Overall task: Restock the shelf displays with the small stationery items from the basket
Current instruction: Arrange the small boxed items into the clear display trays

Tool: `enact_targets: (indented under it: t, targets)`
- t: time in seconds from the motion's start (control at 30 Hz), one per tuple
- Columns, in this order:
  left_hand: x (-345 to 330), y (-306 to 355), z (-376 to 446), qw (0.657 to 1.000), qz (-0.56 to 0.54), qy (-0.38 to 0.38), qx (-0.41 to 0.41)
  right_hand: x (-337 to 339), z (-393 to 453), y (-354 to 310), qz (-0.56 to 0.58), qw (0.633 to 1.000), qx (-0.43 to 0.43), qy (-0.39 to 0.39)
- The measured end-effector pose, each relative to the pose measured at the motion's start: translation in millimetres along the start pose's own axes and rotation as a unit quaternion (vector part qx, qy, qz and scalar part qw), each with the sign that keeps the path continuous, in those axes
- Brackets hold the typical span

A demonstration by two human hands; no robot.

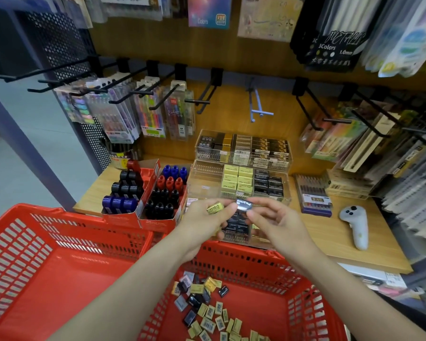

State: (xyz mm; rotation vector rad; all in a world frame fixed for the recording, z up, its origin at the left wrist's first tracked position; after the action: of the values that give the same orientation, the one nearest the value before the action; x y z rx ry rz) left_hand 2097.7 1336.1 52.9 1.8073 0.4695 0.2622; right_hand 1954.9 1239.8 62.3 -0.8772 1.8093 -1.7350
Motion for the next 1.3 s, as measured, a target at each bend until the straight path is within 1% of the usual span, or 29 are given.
enact_targets:
  t: [0.07,0.17,0.27,0.33,0.37,0.43,0.47,0.53,0.57,0.63,0.7,0.8,1.0,1.13,1.17,1.2,1.23,1.3]
  targets:
    - [3.0,-1.7,6.0,0.999,-0.038,-0.001,0.032,-3.7,9.2,-4.3,-0.032,0.999,0.025,0.009]
    - [9.5,-0.9,17.7,0.998,-0.045,0.002,0.049,-7.6,25.5,-11.4,-0.114,0.991,0.066,0.013]
    - [15.2,-1.8,28.9,0.997,-0.058,0.003,0.059,-8.9,40.2,-8.1,-0.164,0.983,0.073,0.023]
    - [16.4,-8.8,35.2,0.995,-0.055,0.015,0.082,-3.6,48.2,1.1,-0.213,0.973,0.073,0.046]
    - [17.6,-14.2,37.0,0.992,-0.061,0.03,0.102,1.5,51.2,6.9,-0.264,0.96,0.069,0.063]
    - [22.6,-27.1,38.6,0.981,-0.103,0.07,0.15,10.7,55.7,20.9,-0.381,0.92,0.047,0.081]
    - [25.3,-31.7,38.5,0.973,-0.133,0.082,0.169,12.0,57.7,28.9,-0.425,0.901,0.034,0.074]
    - [29.4,-35.0,38.5,0.96,-0.189,0.08,0.19,5.7,61.8,44.1,-0.489,0.871,0.015,0.049]
    - [31.5,-35.1,39.6,0.955,-0.212,0.079,0.19,-1.3,65.3,50.3,-0.51,0.859,0.011,0.038]
    - [35.3,-35.3,42.0,0.952,-0.229,0.085,0.187,-16.7,74.2,60.8,-0.527,0.849,0.006,0.02]
    - [37.0,-36.1,42.3,0.954,-0.216,0.087,0.191,-28.9,82.2,69.2,-0.531,0.847,-0.011,0.01]
    - [39.0,-37.6,40.6,0.958,-0.199,0.069,0.195,-37.4,89.1,80.6,-0.541,0.84,-0.034,0.005]
    - [51.8,-38.5,39.1,0.97,-0.166,0.063,0.163,-38.4,93.5,89.3,-0.535,0.844,-0.037,0.012]
    - [52.8,-33.3,36.3,0.98,-0.143,0.046,0.133,-41.1,94.9,81.1,-0.55,0.834,-0.037,-0.02]
    - [51.4,-30.6,35.5,0.983,-0.133,0.04,0.121,-37.7,93.0,74.0,-0.534,0.844,-0.029,-0.033]
    - [49.1,-27.3,34.4,0.986,-0.125,0.035,0.108,-33.5,90.4,64.5,-0.496,0.867,-0.016,-0.048]
    - [45.7,-23.8,33.1,0.987,-0.124,0.029,0.096,-28.3,86.5,52.9,-0.436,0.898,-0.004,-0.064]
    - [34.9,-15.7,29.8,0.989,-0.129,0.015,0.076,-17.2,72.8,26.0,-0.258,0.962,-0.014,-0.09]
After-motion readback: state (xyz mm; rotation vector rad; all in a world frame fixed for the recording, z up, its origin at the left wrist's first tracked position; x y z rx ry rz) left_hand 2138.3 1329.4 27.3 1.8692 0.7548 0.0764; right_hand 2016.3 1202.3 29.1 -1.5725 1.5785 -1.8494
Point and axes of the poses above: each hand's wrist, its own z-axis towards the middle knuckle, its own x-axis out of the back of the hand, y = z × x, the point moved 5 cm from there along z, towards the middle knuckle, and after that the axes turned 4 degrees about -y, right-handed, at the moved point
